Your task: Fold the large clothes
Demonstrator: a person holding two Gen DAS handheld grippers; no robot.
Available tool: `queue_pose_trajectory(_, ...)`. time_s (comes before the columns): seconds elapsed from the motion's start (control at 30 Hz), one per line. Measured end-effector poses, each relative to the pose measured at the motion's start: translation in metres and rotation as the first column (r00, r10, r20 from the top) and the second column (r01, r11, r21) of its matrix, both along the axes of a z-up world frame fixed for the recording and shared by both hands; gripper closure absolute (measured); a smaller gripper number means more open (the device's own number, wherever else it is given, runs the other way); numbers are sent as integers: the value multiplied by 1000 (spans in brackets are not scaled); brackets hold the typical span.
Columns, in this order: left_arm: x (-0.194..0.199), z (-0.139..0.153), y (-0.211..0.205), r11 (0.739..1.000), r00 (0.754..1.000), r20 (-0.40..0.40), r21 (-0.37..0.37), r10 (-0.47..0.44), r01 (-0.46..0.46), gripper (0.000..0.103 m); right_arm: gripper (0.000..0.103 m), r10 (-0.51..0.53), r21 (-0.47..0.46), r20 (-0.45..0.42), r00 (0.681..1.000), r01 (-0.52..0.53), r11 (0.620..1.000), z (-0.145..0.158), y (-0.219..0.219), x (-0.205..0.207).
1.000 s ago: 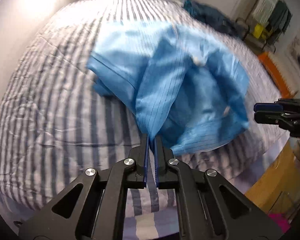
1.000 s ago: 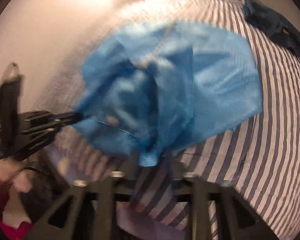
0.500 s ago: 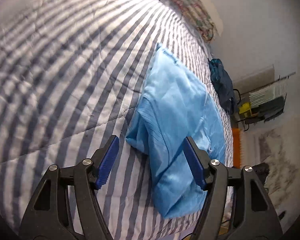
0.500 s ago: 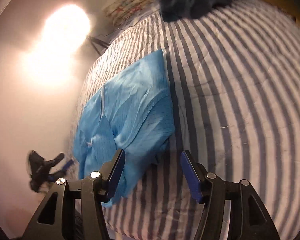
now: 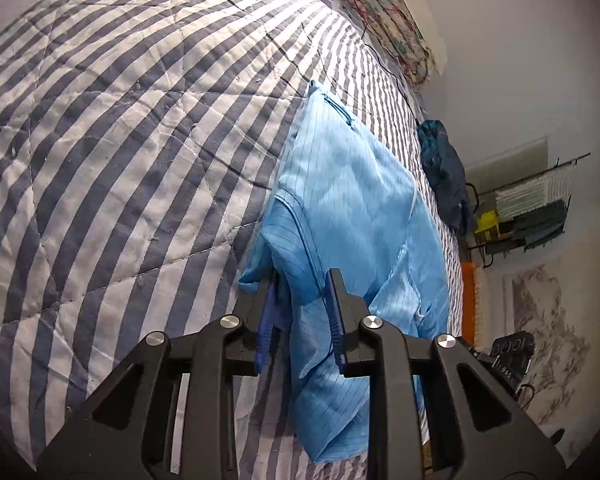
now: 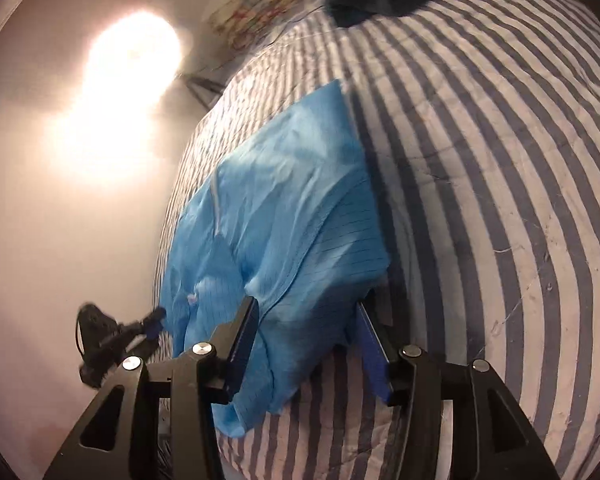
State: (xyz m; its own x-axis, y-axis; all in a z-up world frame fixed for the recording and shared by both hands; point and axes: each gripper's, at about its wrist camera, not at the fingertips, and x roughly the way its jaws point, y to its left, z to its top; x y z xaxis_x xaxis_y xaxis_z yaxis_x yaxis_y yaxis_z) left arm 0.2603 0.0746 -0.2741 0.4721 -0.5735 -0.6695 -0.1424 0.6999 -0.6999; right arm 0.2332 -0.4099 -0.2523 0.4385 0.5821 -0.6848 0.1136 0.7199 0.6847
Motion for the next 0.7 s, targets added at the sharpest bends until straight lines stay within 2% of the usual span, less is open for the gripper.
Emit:
queue_pose_trajectory(0.1, -2, 3, -1, 1000, 999, 28, 10, -18, 18, 81, 51, -5, -29, -2, 1000, 5, 1000, 1, -2, 1)
queue_pose_trajectory(0.13, -4, 5, -1, 1000, 999, 36, 15, -22, 21, 88, 52, 0, -5, 0, 1000, 0, 1000, 1, -2, 0)
queue_pose_trajectory(0.17, -4, 7, -2, 1000, 999, 41, 14, -21, 20, 91, 56, 8, 18, -4, 1000, -8, 1000, 1, -1, -1)
queue_pose_trajectory(0.2, -4, 9, -2, 1000, 999, 46, 7, -18, 18, 91, 64, 11, 32, -1, 1000, -11, 999, 4, -1, -2)
queue_pose_trajectory(0.33, -5, 16, 0, 1000, 998, 63, 1, -7, 7, 91, 65, 31, 66, 63, 998, -35, 997, 16, 5, -2)
queue_pose_trajectory(0.37, -3, 15, 0, 1000, 999, 52, 15, -1, 1, 90, 64, 36, 68, 68, 997, -41, 997, 16, 6, -2)
queue_pose_trajectory(0.4, -1, 11, -1, 1000, 1000, 30, 24, 5, -6, 78, 62, 39, 65, 64, 997, -43, 997, 14, 7, -1)
queue_pose_trajectory(0.43, 2, 6, -1, 1000, 1000, 9, 19, 15, -15, 73, 59, 38, 60, 51, 998, -41, 997, 10, 8, -1)
queue_pose_trajectory(0.47, 2, 3, -2, 1000, 1000, 14, 20, 16, -17, 73, 47, 40, 56, 25, 999, -41, 998, 3, 10, 1)
queue_pose_trajectory(0.5, 4, 2, -4, 999, 1000, 18, 43, 13, -14, 91, 49, 39, 54, 7, 999, -39, 998, -2, 11, 1)
queue_pose_trajectory(0.53, 5, 0, -7, 998, 1000, 13, 59, 4, -4, 102, 55, 37, 47, -3, 999, -37, 998, -6, 13, 1)
queue_pose_trajectory(0.57, 4, 2, -9, 998, 1000, 15, 63, 0, 0, 102, 86, 39, 32, -8, 999, -39, 999, -6, 15, 0)
queue_pose_trajectory(0.6, 0, 8, -9, 998, 1000, 28, 64, 4, -6, 102, 101, 62, 29, -15, 998, -62, 998, -5, 18, 0)
queue_pose_trajectory(0.63, -5, 19, -9, 997, 998, 56, 74, 9, -13, 102, 103, 64, -6, -8, 998, -64, 998, 3, 21, -2)
queue_pose_trajectory(0.7, -9, 28, -12, 991, 996, 87, 133, -3, -9, 102, 103, 70, -81, 69, 995, -64, 995, 29, 23, -11)
